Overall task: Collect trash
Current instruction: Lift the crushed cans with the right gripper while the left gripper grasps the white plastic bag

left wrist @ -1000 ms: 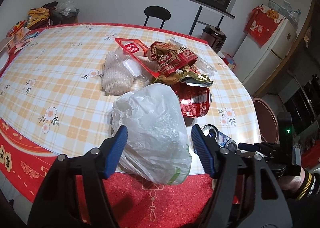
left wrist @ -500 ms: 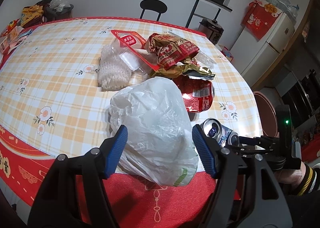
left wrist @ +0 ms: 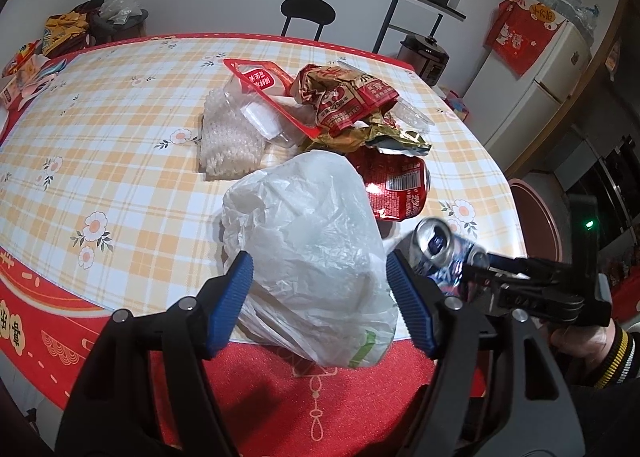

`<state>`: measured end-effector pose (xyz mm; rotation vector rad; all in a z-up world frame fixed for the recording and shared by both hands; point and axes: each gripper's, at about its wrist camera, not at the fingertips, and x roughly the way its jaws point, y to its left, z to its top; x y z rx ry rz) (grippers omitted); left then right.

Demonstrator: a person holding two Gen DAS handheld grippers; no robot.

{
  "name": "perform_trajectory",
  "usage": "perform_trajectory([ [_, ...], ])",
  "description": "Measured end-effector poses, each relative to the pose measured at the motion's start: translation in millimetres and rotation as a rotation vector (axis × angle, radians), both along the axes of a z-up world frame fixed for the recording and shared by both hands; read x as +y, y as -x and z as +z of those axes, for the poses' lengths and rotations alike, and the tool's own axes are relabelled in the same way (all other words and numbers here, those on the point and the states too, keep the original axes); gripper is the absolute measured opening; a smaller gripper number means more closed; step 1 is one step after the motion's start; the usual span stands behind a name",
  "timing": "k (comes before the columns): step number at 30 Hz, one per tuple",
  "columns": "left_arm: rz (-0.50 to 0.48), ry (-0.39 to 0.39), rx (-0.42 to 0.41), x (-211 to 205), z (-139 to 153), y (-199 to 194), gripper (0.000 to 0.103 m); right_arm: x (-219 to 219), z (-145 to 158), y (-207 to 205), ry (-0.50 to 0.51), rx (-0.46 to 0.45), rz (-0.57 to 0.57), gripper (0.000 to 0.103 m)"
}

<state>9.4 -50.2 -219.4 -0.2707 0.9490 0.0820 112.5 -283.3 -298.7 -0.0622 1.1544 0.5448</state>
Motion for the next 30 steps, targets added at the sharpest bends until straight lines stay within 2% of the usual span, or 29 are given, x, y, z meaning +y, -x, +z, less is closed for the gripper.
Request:
perform_trajectory([
  [6,-0.005,0.0,0.03,-7.0,-6.1,-4.3,0.086,-4.8,6.0,4.9,-0.015,-0.032,0.009,0.055],
  [12,-0.014,-0.007,0.09,-12.6,-20.1,-14.1,0.089,-11.1,11.1,6.2,-0.033,-0.046,0.003,0.055],
  [16,-0.006,-0.03,0.12,-13.2,-30.3,-22.0,0.087,-12.3,13.9,8.6,-0.037,-0.058,0.007,0.055],
  [17,0.003,-0.032,0.128,-11.9,-32.3,-23.0,0.083,-12.5,15.0,9.1,-0.038,-0.061,0.006,0.055],
  [18,0.013,-0.026,0.134,-9.7,-33.9,-23.4,0.065,-13.2,16.0,8.9,-0.039,-0.064,0.005,0.055],
  [19,0.022,-0.011,0.138,-6.7,-35.1,-23.8,0.052,-14.2,17.3,8.9,-0.042,-0.067,0.004,0.055],
  [20,0.032,-0.008,0.136,-4.2,-34.6,-23.2,0.049,-15.0,18.5,8.7,-0.044,-0.07,0.002,0.055],
  [22,0.046,-0.009,0.116,-1.3,-29.9,-20.9,0.033,-17.7,21.2,8.5,-0.052,-0.077,-0.006,0.055],
  [25,0.059,-0.009,0.075,1.1,-19.5,-15.7,0.025,-20.0,25.3,7.5,-0.069,-0.085,-0.014,0.055],
  [30,0.103,0.018,-0.044,13.9,9.9,-0.3,0.021,-23.7,33.1,8.3,-0.111,-0.104,-0.015,0.055],
])
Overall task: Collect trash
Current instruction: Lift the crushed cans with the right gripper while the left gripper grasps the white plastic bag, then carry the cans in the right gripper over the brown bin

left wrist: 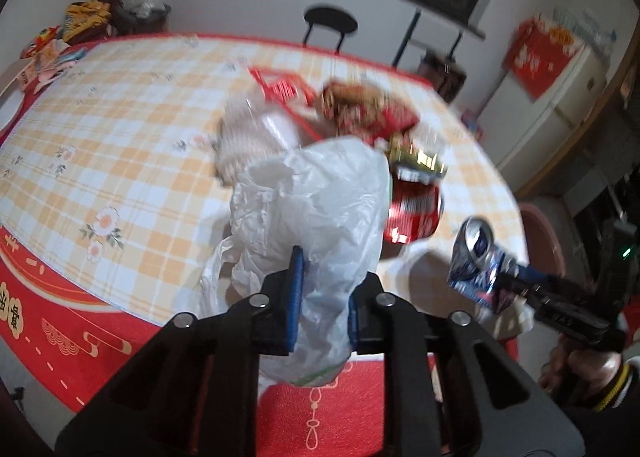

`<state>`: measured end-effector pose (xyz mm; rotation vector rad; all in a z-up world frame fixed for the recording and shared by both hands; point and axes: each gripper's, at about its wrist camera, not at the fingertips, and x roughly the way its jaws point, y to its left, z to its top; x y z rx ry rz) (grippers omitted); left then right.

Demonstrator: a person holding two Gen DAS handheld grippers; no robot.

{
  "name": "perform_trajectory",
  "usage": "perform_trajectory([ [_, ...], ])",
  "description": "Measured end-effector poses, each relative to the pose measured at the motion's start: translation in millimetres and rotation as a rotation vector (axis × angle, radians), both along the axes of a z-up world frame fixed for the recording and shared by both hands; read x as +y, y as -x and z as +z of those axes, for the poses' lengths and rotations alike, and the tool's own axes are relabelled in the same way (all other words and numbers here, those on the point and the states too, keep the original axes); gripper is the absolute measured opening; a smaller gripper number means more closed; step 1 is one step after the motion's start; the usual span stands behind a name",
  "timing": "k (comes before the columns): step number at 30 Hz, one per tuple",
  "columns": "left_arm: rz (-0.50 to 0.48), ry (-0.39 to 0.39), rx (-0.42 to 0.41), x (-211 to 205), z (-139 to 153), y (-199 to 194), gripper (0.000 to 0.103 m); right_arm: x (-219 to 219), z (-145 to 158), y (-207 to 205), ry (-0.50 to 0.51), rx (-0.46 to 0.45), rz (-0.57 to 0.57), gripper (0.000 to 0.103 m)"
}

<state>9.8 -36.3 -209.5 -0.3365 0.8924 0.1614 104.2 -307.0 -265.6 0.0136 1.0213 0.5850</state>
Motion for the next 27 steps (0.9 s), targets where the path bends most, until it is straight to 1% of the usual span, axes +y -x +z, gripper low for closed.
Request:
perform_trajectory([
  [4,0.05,-0.01,-0.08,8.3,25.4,14.9,0.02,-3.0,4.1,0.1,-0.027,-0.005,-0.005,0.055],
  [6,0.06,-0.014,-0.106,9.7,33.7,21.7,0.02,-3.4,6.2,0.8,-0.042,-0.007,-0.003,0.055],
  [10,0.067,-0.039,-0.169,10.2,53.0,36.0,0.019,-1.1,8.3,5.0,-0.059,-0.009,0.011,0.055],
  [13,0.059,-0.042,-0.2,12.7,62.4,40.1,0.019,-0.8,13.6,8.8,-0.066,-0.019,0.001,0.055],
  [15,0.04,-0.043,-0.214,15.1,67.0,39.8,0.019,-0.9,18.1,10.3,-0.07,-0.03,-0.014,0.055],
  [19,-0.039,-0.048,-0.251,19.7,75.8,31.1,0.019,1.1,31.2,15.7,-0.073,-0.069,-0.06,0.055],
  [24,-0.134,-0.024,-0.289,30.9,88.6,12.6,0.019,1.2,54.0,29.7,-0.053,-0.119,-0.136,0.055],
  [27,-0.202,-0.018,-0.294,34.4,92.3,3.3,0.019,1.3,62.9,38.9,-0.054,-0.147,-0.184,0.055],
])
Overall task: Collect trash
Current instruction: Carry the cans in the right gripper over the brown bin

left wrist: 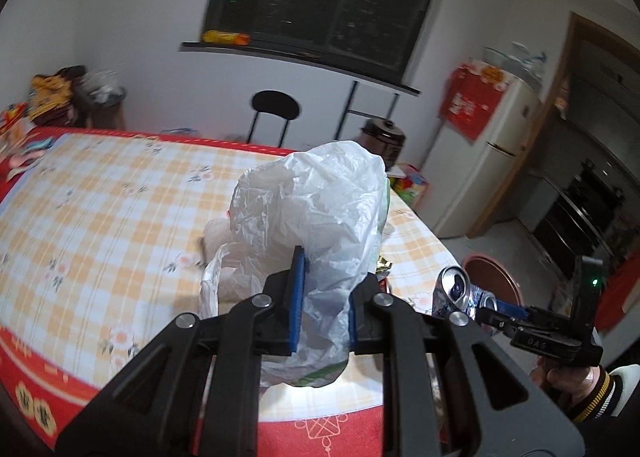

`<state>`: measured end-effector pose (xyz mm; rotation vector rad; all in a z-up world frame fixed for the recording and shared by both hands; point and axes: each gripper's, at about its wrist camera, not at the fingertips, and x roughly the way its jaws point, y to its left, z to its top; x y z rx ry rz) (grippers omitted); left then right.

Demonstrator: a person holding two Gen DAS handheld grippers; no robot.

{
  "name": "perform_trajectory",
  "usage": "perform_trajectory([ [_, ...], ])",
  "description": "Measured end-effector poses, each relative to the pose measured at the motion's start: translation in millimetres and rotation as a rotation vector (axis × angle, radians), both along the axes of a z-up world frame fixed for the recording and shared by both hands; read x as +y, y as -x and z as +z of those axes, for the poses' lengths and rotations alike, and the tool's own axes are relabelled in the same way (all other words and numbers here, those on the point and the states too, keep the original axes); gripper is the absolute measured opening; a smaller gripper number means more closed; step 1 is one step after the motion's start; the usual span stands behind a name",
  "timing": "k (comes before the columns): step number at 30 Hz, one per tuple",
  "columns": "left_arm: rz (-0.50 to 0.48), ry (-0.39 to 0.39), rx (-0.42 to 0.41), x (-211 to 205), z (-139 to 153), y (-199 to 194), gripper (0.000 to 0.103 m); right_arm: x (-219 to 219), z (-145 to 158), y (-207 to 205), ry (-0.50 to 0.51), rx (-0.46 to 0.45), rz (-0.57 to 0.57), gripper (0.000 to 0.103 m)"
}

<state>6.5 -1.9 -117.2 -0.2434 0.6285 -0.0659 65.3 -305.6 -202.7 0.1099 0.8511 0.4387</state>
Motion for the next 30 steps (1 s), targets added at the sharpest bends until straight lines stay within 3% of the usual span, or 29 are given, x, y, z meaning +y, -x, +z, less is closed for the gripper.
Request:
perform_trajectory([
  [7,-0.13,-0.003,-0.011,9.7,-6.5,-10.6,0.019,8.2,5.7,24.2,0.005,-0.023,-0.1,0.055],
  [15,-0.19,0.021,-0.008,8.4,-14.1,-18.4,0.019,6.7,9.4,38.3,0.023,-0.03,-0.15,0.054],
  [21,-0.204,0.026,0.012,-2.6,-22.8,-23.3,0.019,14.7,-10.8,31.7,0.072,0.012,-0.089,0.052],
  [26,-0.158,0.034,0.016,-16.1,-26.0,-30.2,0.019,17.5,-34.3,18.1,0.083,0.074,-0.002,0.052],
  [30,-0.131,0.023,0.024,-33.2,-23.8,-31.8,0.019,11.5,-35.7,3.6,0.071,0.092,0.054,0.052],
])
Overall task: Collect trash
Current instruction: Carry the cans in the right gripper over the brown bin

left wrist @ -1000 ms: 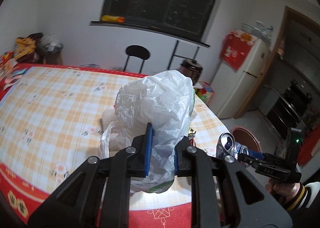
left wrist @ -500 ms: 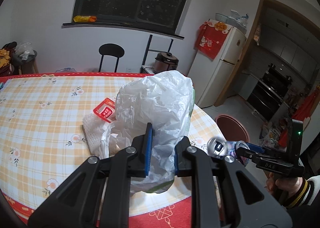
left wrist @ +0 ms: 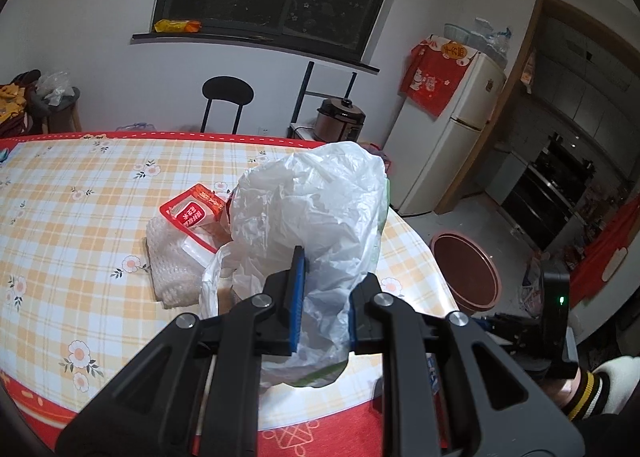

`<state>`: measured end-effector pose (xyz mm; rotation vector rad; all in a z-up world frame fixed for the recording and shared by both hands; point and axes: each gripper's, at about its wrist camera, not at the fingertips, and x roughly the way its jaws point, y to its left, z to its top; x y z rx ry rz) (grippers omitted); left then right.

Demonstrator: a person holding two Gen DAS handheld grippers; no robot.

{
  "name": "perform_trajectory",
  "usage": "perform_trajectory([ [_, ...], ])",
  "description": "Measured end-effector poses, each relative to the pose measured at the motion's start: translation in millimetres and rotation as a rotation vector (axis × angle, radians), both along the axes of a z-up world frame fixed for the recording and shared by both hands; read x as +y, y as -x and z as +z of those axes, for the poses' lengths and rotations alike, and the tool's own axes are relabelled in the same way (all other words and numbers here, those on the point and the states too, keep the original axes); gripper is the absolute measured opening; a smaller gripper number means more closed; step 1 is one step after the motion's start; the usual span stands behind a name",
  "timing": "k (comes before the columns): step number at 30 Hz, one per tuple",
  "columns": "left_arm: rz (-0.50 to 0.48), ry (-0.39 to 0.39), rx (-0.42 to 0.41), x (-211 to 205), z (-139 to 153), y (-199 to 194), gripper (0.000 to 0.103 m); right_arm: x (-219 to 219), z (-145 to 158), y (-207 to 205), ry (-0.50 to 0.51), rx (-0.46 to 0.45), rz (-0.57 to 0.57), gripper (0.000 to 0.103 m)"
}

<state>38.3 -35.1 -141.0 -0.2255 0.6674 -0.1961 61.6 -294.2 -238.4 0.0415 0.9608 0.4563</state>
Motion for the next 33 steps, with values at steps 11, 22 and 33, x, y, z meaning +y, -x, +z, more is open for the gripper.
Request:
perform_trajectory([
  [11,0.034,-0.038,-0.003,-41.6,6.9,-13.3,0.019,-30.4,30.6,-37.1,-0.034,-0.091,0.083,0.052],
  [22,-0.096,-0.019,0.013,-127.5,11.6,-59.7,0.019,-128.3,65.1,-71.0,-0.042,-0.172,-0.046,0.052],
  [33,-0.315,0.044,0.086,-261.2,-16.8,-130.6,0.019,-256.5,79.4,-87.1,0.029,-0.224,-0.199,0.052],
])
